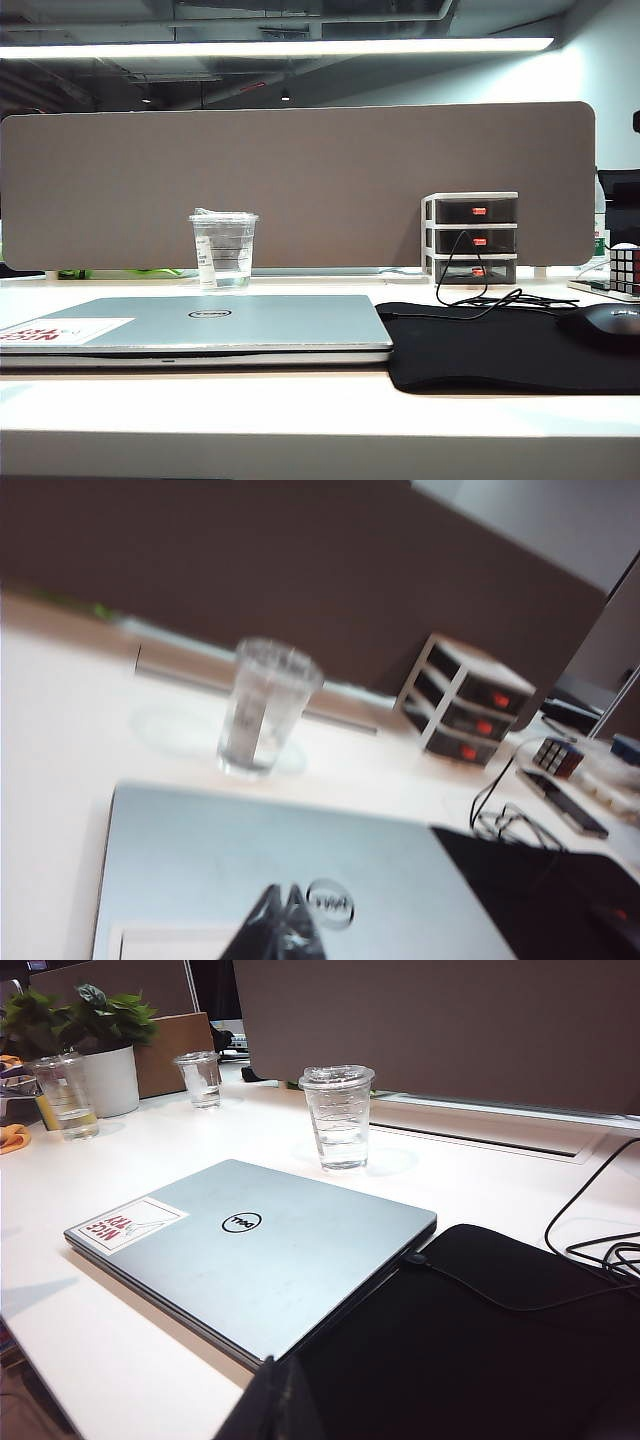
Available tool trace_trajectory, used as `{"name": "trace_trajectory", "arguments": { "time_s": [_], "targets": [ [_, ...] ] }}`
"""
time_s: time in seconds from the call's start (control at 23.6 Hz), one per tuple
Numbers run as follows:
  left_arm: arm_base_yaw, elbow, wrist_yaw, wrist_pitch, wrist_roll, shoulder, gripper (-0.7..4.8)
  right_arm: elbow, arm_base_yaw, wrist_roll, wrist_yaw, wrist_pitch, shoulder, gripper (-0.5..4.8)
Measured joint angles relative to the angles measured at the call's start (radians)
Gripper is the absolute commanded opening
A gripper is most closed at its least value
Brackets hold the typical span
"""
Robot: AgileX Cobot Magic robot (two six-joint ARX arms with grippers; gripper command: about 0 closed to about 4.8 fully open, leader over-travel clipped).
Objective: Pick up the coffee cup and place it on the left side of the laptop.
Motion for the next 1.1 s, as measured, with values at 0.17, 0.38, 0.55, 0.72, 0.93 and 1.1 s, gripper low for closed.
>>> {"name": "trace_trajectory", "arguments": {
  "time_s": [0.17,0.38,0.55,0.72,0.93,1.1],
  "targets": [
    [0.000,0.103,-0.007,0.013,0.062,0.066,-0.02,0.000,0.000,0.000,0.000,0.000,0.000,-0.01],
    [0.000,0.195,0.003,0.143,0.098,0.347,0.31,0.000,0.000,0.000,0.000,0.000,0.000,-0.01],
    [0.000,0.270,0.033,0.425,0.098,0.653,2.16,0.000,0.000,0.002,0.000,0.000,0.000,-0.01],
    [0.000,0.338,0.039,0.606,0.144,0.895,3.45,0.000,0.000,0.005,0.000,0.000,0.000,-0.01],
    [0.001,0.367,0.034,0.659,0.300,1.067,4.79,0.000,0.000,0.006,0.000,0.000,0.000,-0.01],
    [0.001,0.372,0.034,0.747,0.357,1.170,4.79,0.000,0.000,0.006,0.000,0.000,0.000,-0.01]
  ]
}}
